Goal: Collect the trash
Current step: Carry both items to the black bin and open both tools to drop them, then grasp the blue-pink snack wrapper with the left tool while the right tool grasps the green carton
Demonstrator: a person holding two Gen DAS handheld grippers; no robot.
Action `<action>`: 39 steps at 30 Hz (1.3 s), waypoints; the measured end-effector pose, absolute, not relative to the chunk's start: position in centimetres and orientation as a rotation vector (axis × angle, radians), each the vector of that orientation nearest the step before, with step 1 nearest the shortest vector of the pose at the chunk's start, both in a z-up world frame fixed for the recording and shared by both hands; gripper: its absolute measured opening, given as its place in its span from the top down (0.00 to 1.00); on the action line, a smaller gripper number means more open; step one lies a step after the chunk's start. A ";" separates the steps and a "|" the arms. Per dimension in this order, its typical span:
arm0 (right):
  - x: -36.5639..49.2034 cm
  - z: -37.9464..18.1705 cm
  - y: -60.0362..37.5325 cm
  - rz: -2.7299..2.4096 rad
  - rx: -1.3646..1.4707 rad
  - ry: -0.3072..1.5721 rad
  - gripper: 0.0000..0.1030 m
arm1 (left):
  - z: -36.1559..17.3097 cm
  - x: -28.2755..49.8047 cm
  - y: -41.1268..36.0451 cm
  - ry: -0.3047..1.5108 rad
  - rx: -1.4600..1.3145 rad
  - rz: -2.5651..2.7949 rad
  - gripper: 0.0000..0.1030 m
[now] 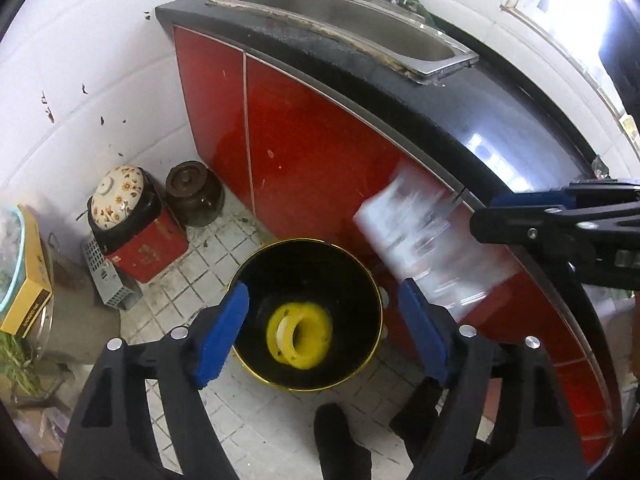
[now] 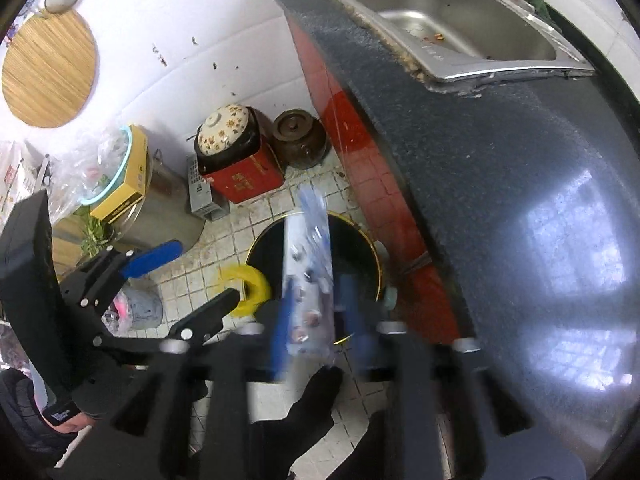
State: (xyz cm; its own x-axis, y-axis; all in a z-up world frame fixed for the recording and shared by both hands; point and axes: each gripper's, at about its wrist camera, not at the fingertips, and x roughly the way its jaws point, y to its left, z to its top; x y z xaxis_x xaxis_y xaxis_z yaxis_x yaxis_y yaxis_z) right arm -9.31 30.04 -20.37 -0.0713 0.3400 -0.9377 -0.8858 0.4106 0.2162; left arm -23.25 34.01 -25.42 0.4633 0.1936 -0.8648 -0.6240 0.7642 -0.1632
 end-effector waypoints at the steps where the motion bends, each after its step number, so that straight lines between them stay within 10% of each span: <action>1: -9.3 -19.9 29.8 1.109 -0.554 1.241 0.38 | -25.5 -23.3 34.1 0.969 -0.507 0.532 0.26; 15: -6.3 -12.7 21.9 1.035 -0.414 1.143 0.25 | -19.3 -22.3 32.0 0.929 -0.358 0.540 0.10; 39: 7.8 -1.8 -27.9 0.085 -0.027 0.896 0.19 | -7.4 5.7 3.5 0.873 -0.078 -0.087 0.09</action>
State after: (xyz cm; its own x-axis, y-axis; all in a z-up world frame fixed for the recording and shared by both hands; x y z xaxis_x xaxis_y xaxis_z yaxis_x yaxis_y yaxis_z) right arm 7.81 -27.89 -1.80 0.6218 0.0627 -0.7806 -0.0853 0.9963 0.0120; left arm 5.74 3.52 -7.41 0.6392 -0.1084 -0.7614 0.0442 0.9936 -0.1043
